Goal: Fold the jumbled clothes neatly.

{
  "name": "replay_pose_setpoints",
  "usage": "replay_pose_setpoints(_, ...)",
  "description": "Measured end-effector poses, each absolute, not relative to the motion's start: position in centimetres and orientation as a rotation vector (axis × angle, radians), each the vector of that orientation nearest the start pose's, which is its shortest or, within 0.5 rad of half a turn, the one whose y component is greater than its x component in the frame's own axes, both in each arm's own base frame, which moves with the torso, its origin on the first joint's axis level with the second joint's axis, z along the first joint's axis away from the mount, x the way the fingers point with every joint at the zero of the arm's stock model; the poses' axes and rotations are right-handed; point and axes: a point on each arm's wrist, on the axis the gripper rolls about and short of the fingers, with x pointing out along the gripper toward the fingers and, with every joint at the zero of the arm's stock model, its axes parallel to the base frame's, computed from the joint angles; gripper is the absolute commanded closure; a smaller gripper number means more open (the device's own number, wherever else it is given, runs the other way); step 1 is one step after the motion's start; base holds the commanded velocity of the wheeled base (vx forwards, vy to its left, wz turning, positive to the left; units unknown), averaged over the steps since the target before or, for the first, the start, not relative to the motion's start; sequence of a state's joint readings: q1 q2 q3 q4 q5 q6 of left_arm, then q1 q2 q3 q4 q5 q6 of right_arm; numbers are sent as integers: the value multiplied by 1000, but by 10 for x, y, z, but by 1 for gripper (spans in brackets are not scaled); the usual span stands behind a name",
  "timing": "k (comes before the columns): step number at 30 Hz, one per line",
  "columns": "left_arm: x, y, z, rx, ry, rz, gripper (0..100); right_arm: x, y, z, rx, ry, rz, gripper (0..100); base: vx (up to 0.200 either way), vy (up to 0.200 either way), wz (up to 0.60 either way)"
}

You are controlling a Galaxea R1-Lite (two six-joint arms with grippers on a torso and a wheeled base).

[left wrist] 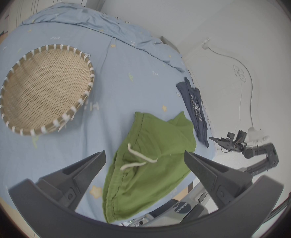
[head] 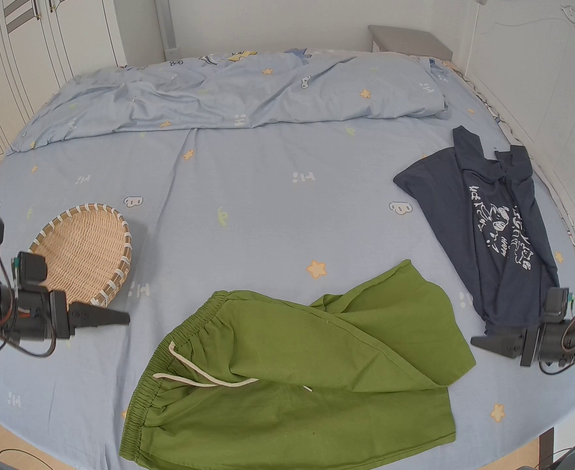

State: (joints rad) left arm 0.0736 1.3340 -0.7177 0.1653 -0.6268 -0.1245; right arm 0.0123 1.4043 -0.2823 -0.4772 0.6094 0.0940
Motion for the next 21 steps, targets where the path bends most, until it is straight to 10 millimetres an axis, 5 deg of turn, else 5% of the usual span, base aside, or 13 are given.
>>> replay_pose_setpoints(7, 243, -6, 184, -449, 799, -491, 0, 195, 12, 151, 251, 532, 567, 0, 0, 0, 0)
replay_pose_setpoints(15, 290, -27, 193, -418, 740, -568, 0, 204, 11, 171, 230, 459, 571, 0, 0, 0, 0)
replay_pose_setpoints(21, 332, -44, 181, -399, 760, -605, 0, 209, 13, 184, 215, 415, 583, 0, 0, 0, 0)
